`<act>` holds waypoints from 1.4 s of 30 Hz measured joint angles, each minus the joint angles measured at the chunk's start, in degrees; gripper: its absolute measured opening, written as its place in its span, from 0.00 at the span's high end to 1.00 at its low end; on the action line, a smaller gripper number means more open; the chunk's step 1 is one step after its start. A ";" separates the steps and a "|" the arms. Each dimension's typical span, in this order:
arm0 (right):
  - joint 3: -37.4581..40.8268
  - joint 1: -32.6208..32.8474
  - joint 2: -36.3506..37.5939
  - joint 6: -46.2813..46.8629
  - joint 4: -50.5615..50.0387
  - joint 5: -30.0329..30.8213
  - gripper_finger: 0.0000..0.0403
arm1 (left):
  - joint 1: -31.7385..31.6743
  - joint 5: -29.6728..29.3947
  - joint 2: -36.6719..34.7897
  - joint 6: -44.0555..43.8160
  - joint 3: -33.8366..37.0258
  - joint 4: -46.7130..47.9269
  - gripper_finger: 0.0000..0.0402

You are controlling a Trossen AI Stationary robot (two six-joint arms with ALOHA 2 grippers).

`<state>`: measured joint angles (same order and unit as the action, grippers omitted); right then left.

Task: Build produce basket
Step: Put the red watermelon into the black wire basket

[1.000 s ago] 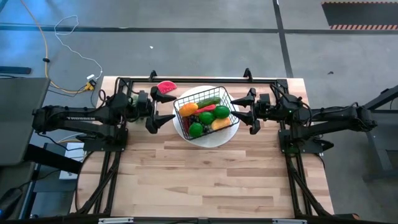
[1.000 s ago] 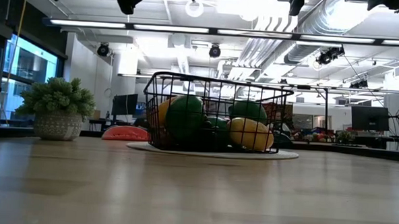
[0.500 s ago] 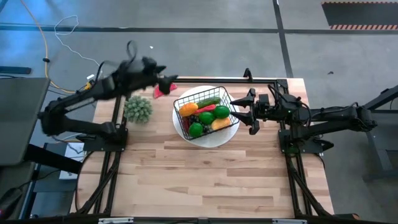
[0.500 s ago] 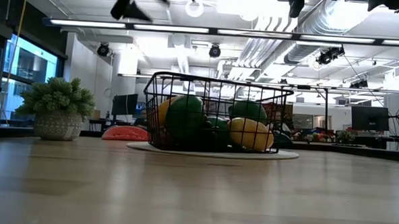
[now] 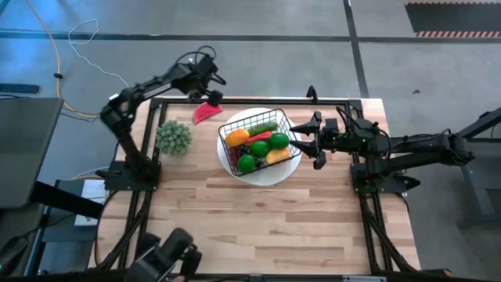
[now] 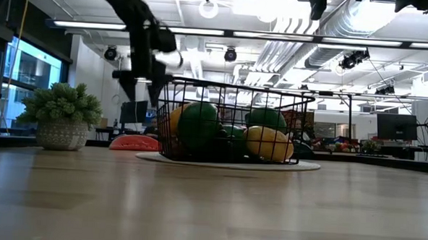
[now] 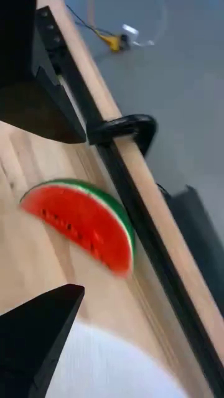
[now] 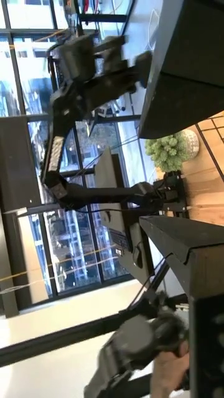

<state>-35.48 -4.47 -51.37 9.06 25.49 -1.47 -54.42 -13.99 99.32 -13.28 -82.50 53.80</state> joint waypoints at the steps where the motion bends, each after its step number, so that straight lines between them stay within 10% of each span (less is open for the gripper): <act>1: 0.00 0.00 0.00 0.01 -0.01 0.34 0.51 | -0.33 -0.28 1.77 0.18 0.00 0.00 0.06; 34: 0.00 0.00 0.00 2.74 -3.27 4.49 0.51 | -1.96 8.16 20.84 6.69 -0.22 -0.52 0.06; 42: 0.00 0.02 0.00 3.24 -3.45 4.49 0.51 | -1.80 8.58 20.97 8.75 -0.15 -0.45 0.21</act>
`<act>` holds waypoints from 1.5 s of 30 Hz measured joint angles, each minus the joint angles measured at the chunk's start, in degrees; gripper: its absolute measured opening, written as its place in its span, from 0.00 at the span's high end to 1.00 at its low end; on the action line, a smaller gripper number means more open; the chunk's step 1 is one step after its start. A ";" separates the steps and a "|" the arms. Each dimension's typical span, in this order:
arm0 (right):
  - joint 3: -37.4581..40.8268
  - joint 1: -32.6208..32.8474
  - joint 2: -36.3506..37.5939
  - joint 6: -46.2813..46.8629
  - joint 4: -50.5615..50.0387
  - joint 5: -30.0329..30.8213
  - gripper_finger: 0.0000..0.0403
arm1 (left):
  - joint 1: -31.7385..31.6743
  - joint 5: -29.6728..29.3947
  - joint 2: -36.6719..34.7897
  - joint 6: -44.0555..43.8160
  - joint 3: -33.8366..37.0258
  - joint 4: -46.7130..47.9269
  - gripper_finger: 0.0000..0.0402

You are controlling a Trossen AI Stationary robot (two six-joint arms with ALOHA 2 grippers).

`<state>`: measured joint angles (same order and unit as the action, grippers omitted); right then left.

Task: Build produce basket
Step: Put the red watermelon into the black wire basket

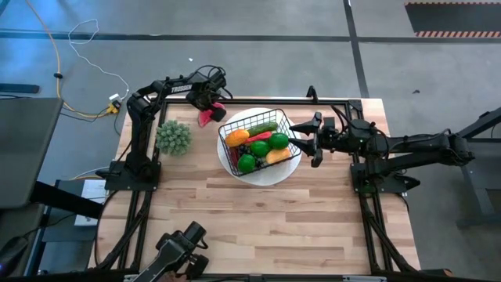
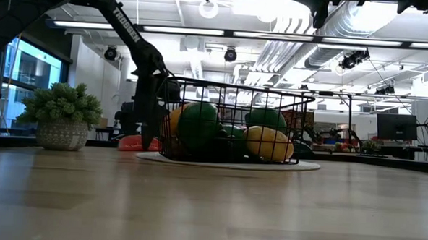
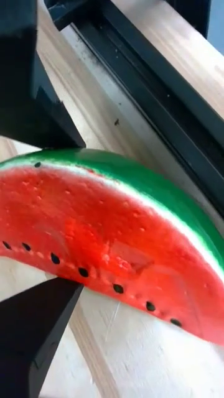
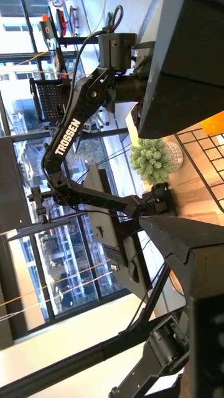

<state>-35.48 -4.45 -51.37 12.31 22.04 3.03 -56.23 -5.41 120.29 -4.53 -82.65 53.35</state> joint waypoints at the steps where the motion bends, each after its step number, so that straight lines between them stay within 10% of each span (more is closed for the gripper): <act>1: 0.00 0.00 0.00 0.42 0.00 0.00 0.51 | 0.00 0.01 0.00 -0.34 0.00 0.06 0.24; 10: 0.00 -0.01 0.00 0.69 0.00 0.00 0.51 | 0.15 0.76 -3.89 -1.25 0.59 1.12 0.34; 27: 0.00 0.00 0.00 -0.86 0.00 0.00 0.51 | 5.29 15.83 -39.59 -7.83 1.09 -17.98 0.33; 45: 0.00 0.01 0.00 -2.31 0.00 -0.01 0.51 | 38.83 12.85 -62.71 -25.27 44.42 -76.93 0.32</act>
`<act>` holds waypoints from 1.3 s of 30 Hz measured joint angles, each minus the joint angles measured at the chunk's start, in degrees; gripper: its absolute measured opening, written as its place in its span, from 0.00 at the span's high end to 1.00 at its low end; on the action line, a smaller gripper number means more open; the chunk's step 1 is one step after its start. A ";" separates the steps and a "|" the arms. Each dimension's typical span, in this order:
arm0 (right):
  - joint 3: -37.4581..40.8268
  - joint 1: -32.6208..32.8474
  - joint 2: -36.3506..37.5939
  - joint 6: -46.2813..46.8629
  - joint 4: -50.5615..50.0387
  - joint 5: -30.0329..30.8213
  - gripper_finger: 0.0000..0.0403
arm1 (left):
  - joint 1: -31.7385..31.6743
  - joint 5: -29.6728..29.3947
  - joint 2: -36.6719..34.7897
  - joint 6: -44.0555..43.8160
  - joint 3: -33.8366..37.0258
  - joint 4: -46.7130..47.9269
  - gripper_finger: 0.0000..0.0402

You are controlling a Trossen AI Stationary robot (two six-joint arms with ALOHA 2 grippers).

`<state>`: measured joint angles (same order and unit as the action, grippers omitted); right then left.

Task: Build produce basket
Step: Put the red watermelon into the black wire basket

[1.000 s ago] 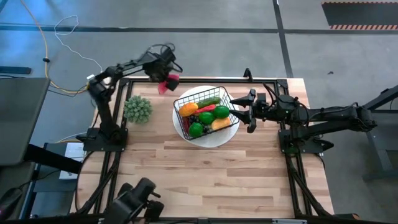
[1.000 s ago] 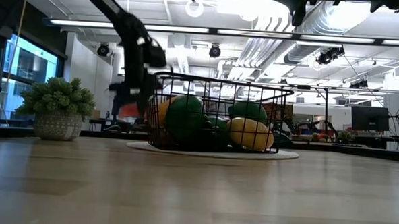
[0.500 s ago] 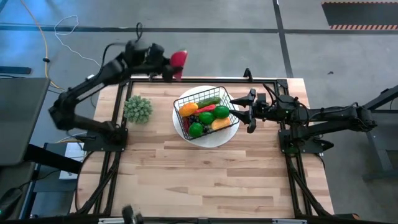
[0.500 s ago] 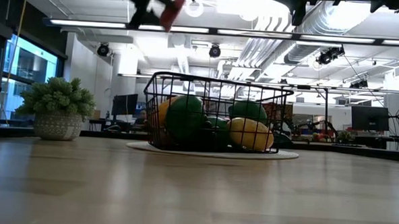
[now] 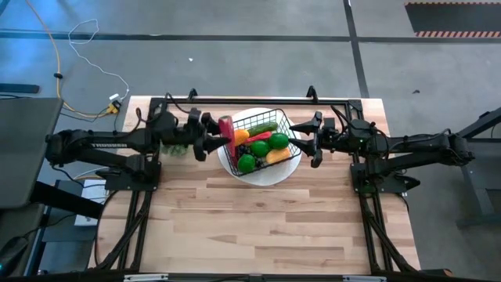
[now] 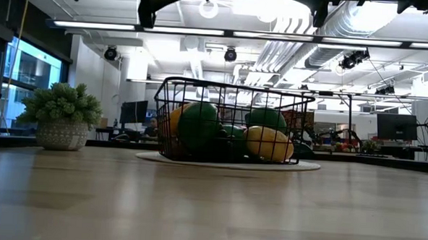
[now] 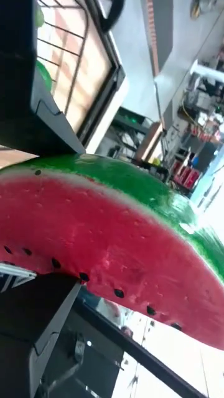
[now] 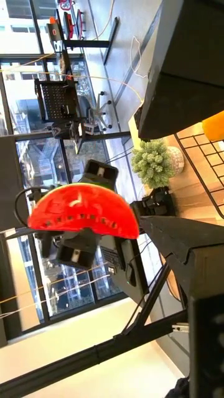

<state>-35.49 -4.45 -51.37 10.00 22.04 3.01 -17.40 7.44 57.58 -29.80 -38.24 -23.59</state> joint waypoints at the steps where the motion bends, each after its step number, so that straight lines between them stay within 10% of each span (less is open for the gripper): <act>1: 0.00 0.00 0.00 0.01 0.00 0.00 0.51 | 0.71 -1.06 0.02 0.26 0.49 -0.16 0.32; 39: 0.00 0.00 0.00 -0.01 0.00 -0.01 0.51 | 2.29 -7.04 0.37 12.45 0.96 -0.21 0.32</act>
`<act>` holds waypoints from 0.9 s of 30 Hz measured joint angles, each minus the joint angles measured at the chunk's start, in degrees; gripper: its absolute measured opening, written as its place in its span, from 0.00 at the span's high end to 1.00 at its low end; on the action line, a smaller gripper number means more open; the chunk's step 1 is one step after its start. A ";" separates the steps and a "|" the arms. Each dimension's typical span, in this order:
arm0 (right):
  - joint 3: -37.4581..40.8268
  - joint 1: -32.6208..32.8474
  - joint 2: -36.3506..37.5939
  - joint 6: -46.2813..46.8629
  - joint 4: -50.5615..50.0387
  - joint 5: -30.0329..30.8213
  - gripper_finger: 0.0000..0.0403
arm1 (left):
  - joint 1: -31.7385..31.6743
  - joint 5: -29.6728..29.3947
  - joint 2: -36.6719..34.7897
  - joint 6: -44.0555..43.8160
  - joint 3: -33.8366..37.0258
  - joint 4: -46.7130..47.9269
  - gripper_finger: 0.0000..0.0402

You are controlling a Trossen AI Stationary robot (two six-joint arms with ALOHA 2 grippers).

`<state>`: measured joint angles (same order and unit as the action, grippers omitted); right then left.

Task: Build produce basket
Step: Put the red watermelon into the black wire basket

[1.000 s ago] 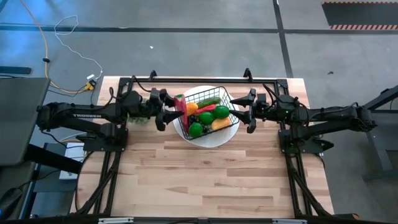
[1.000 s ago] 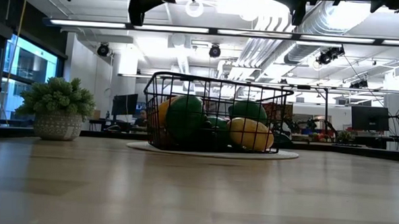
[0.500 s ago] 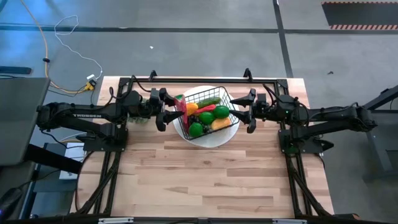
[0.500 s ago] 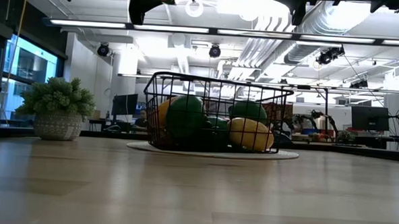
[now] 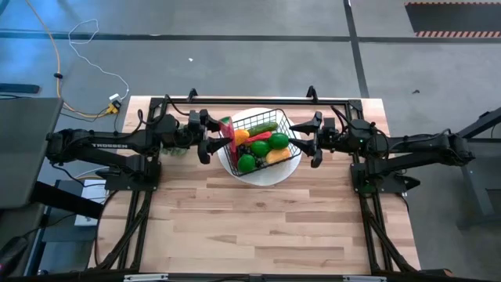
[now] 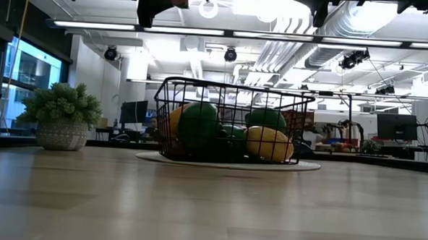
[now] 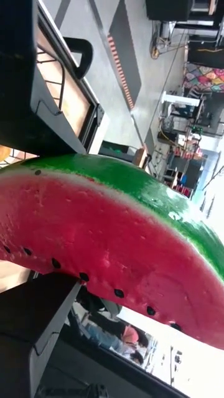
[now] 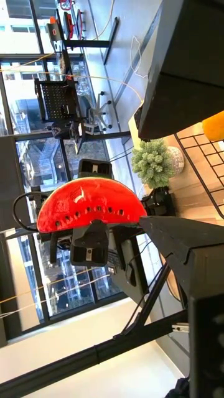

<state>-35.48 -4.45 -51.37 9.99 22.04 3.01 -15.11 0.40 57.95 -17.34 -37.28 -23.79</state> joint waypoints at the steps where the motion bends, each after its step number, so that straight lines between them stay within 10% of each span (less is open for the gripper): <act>1: 0.00 0.00 0.00 -0.01 0.00 0.00 0.51 | 0.01 0.03 0.00 0.00 0.00 0.00 0.32; 27: 0.00 0.00 0.24 -0.01 8.61 -0.50 0.51 | -5.18 -2.76 42.38 7.41 -35.21 37.47 0.32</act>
<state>-35.48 -4.45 -51.13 9.98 30.66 2.50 -20.29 -2.36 100.33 -9.93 -72.49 13.68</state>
